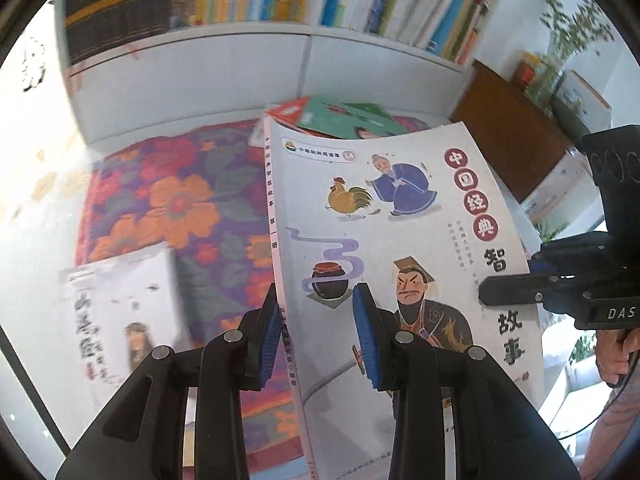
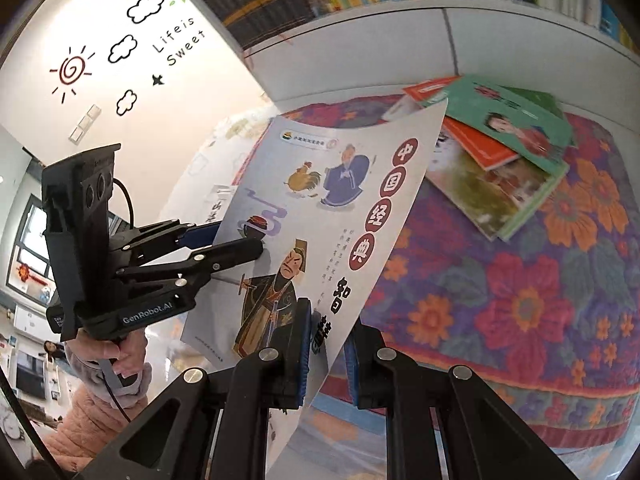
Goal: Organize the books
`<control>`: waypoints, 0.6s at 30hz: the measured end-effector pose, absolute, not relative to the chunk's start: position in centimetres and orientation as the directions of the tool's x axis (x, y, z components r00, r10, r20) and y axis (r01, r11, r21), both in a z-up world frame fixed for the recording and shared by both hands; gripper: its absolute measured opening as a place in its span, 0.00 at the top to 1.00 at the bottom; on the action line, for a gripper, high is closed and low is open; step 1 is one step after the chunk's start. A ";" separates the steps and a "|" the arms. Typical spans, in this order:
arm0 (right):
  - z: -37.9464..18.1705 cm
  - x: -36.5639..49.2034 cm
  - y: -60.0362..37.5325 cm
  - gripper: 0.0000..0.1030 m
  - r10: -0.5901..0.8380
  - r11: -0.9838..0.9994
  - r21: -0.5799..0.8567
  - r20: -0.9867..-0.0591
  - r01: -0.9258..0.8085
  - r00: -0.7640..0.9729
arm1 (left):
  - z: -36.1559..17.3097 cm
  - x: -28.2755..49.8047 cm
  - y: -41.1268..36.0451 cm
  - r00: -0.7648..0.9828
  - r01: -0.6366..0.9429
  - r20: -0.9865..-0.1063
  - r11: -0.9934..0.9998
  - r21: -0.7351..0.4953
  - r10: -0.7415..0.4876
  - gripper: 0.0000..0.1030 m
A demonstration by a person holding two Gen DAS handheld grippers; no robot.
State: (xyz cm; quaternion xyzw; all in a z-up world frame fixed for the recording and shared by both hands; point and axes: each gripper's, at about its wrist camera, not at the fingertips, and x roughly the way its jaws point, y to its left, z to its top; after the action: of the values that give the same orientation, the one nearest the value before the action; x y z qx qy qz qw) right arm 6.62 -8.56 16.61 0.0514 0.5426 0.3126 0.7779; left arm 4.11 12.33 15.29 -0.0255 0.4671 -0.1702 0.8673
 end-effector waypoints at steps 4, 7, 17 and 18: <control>16.5 7.4 -5.2 0.86 0.556 0.779 0.436 -0.812 -0.450 0.175 | 15.1 3.7 15.5 0.519 0.216 -0.801 0.952 -0.216 -0.300 0.69; 16.4 7.9 -3.1 0.86 0.574 0.760 0.458 -0.806 -0.461 0.144 | 15.2 3.4 18.0 0.536 0.175 -0.797 0.960 -0.220 -0.280 0.69; 15.1 9.5 5.8 0.86 0.597 0.694 0.494 -0.801 -0.524 0.036 | 14.9 2.3 26.3 0.582 0.025 -0.792 0.977 -0.210 -0.185 0.69; 14.9 9.6 6.7 0.86 0.600 0.687 0.498 -0.799 -0.529 0.027 | 14.7 2.1 27.1 0.584 0.011 -0.791 0.977 -0.215 -0.181 0.69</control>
State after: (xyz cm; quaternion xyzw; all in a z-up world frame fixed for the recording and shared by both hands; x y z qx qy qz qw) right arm 9.64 6.73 14.94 0.0307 0.5754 0.3945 0.7158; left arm 2.15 27.08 14.72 -0.0935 0.4529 -0.0543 0.8850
